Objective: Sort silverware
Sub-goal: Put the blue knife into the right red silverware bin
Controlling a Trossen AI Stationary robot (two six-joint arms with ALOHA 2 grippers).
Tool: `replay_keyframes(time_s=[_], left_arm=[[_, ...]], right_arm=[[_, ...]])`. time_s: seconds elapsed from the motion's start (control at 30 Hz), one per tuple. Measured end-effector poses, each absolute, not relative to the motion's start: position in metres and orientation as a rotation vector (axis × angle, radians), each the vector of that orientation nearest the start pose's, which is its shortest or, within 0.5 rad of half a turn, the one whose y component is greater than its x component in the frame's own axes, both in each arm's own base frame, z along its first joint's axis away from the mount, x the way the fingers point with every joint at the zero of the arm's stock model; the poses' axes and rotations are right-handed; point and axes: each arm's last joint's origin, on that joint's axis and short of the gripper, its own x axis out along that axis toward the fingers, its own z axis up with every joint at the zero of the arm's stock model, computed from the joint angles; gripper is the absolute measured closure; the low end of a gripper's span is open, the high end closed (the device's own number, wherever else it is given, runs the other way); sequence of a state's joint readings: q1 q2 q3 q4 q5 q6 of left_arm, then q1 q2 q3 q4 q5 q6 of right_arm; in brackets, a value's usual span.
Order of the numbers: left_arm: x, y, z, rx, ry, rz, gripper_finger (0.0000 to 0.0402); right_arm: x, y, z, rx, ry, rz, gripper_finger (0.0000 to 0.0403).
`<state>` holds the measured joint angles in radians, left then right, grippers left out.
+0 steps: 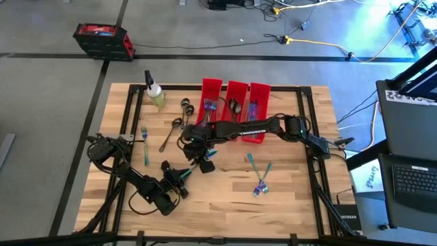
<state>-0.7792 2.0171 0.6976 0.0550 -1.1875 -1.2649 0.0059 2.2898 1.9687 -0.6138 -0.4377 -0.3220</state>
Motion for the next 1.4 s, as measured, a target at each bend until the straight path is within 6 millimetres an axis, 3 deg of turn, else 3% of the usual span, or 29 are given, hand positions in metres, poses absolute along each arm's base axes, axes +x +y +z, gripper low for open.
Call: replay_keyframes(time_s=[0.2,0.67,1.0,1.2,1.4], left_arm=[[0.218,-0.178,0.046,-0.143,0.34,0.665,0.0361],[0.22,-0.184,0.052,-0.157,0.338,0.638,0.0361],[0.221,-0.187,0.069,-0.1,0.38,0.586,0.0361],[0.222,-0.187,0.072,-0.086,0.363,0.59,0.0361],[0.223,-0.187,0.084,-0.024,0.364,0.57,0.0361]], right_arm=[[0.505,0.016,0.239,-0.004,0.752,0.68,0.0315],[0.5,0.019,0.245,0.067,0.763,0.759,0.0315],[0.489,0.017,0.265,0.026,0.785,0.714,0.0315],[0.482,0.012,0.256,0.012,0.852,0.711,0.0315],[0.484,-0.02,0.229,0.127,0.821,0.669,0.0315]])
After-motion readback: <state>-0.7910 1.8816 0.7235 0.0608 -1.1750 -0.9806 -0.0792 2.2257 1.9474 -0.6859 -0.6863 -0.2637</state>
